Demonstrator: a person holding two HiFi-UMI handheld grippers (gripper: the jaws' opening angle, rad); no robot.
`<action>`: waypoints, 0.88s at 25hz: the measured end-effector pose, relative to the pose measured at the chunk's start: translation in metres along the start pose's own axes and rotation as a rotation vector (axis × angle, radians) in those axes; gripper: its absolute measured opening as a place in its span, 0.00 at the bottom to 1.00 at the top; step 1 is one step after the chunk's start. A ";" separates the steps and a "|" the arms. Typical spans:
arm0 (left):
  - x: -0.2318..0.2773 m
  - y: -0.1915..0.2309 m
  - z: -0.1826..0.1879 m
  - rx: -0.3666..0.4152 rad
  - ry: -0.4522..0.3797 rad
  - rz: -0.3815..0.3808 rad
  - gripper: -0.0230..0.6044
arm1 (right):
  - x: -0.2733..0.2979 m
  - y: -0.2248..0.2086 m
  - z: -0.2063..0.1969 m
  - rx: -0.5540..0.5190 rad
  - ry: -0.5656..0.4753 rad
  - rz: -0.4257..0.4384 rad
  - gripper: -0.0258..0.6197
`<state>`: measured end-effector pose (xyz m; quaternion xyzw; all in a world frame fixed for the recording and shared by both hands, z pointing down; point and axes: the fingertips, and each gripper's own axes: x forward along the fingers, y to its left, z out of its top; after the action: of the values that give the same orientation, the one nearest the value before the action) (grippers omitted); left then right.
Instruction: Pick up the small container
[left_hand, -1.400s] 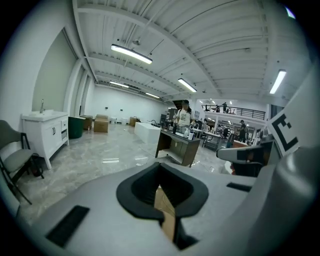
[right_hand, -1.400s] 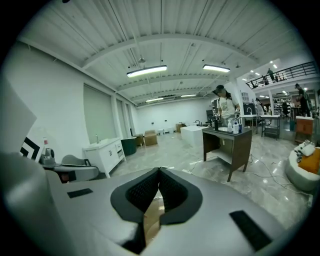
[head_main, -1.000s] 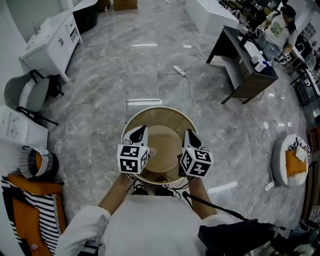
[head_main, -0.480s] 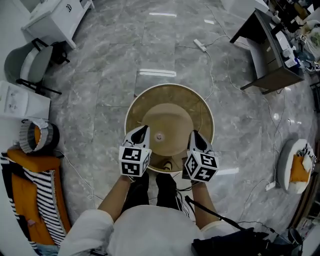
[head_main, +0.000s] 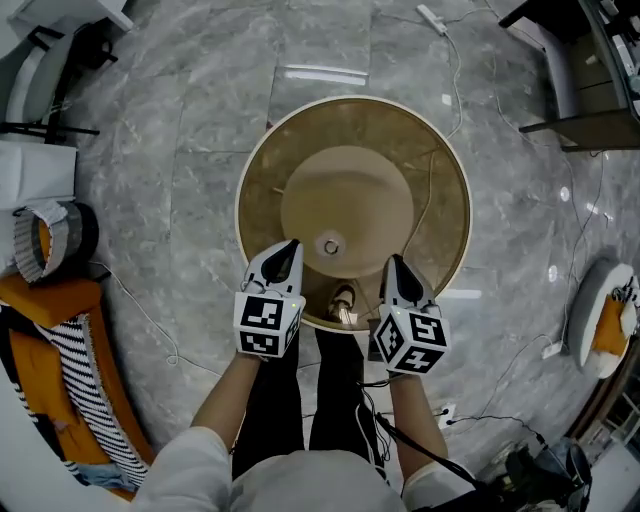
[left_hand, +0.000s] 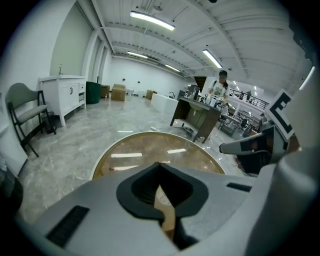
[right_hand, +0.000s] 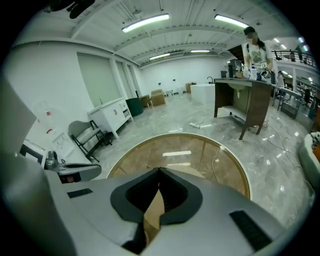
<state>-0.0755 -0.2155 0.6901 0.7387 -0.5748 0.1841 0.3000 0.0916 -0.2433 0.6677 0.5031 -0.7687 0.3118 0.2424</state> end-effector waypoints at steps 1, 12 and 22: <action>0.008 0.003 -0.010 0.000 0.002 0.000 0.05 | 0.008 -0.003 -0.010 0.006 0.008 -0.001 0.08; 0.044 0.000 -0.060 0.019 0.018 -0.087 0.05 | 0.043 -0.016 -0.067 0.012 0.093 0.009 0.08; 0.054 -0.019 -0.091 0.273 0.019 -0.330 0.37 | 0.050 -0.026 -0.083 0.017 0.122 -0.013 0.08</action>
<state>-0.0361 -0.1924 0.7875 0.8547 -0.4131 0.2159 0.2287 0.1013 -0.2221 0.7650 0.4902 -0.7464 0.3470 0.2867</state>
